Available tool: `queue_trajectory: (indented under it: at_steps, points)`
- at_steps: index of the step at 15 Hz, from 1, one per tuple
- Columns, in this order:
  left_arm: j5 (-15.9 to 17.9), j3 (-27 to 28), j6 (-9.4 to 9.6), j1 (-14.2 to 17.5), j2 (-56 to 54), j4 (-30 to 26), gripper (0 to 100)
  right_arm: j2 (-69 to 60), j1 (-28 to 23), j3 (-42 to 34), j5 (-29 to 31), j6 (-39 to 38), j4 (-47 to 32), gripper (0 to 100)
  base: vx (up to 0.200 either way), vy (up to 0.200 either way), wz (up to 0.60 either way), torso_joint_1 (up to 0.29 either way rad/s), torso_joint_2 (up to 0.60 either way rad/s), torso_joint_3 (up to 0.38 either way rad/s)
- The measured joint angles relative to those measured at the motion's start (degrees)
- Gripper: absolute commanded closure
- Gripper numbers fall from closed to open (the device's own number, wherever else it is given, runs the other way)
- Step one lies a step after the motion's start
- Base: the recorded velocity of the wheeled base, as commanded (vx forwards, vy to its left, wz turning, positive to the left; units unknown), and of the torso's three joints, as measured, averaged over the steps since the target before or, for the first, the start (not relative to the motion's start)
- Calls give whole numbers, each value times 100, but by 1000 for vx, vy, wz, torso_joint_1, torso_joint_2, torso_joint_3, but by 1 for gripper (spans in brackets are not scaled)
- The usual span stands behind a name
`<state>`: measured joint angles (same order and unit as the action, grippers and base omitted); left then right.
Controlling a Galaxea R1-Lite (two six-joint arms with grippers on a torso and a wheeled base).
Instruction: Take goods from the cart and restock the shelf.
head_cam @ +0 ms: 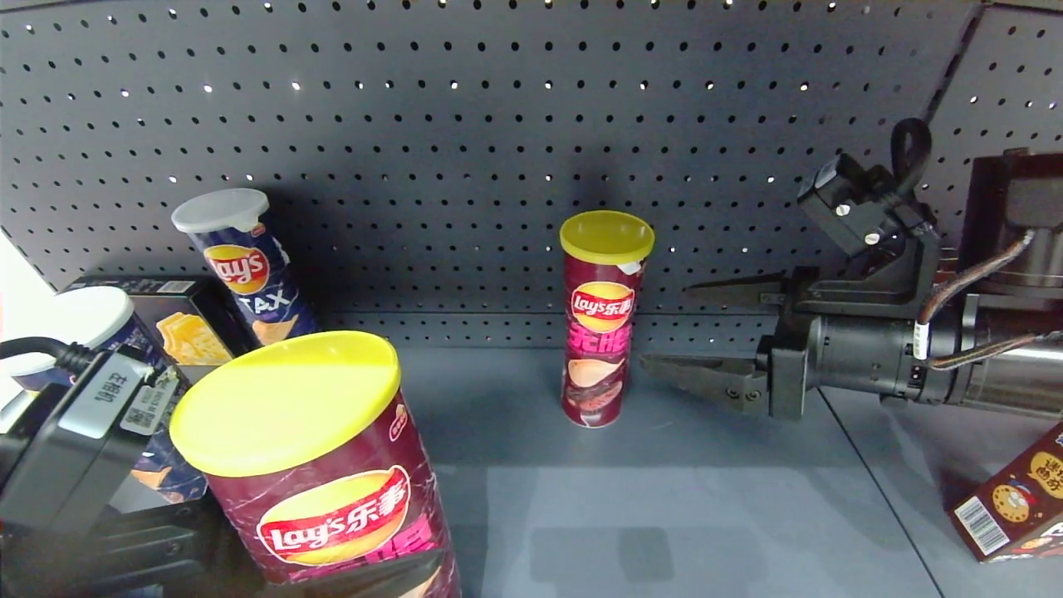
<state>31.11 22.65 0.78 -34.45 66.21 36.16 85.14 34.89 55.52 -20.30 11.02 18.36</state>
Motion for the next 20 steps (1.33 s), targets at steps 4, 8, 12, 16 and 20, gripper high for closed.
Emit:
queue_trajectory:
  at_steps: [4, 8, 12, 16, 20]
  points:
    - [11, -2, 9, 66, 9, -4, 100, 334, -101, -41, -6, 20, 739, 0, 0, 0, 0, 0, 0, 0]
    - [11, 2, 6, 88, 22, -4, 100, 662, -122, -43, -72, 15, 1232, 0, 0, 0, 0, 0, 0, 0]
    - [17, -5, 1, 129, 38, -4, 100, 926, -121, -34, -176, 4, 1385, 0, 0, 0, 0, 0, 0, 0]
    - [20, -7, -7, 129, 71, -2, 100, 1136, -122, -30, -178, -5, 1517, 0, 0, 0, 0, 0, 0, 0]
    - [20, 4, -7, 133, 85, 2, 100, 1401, -116, -34, -324, -7, 1719, 0, 0, 0, 0, 0, 0, 0]
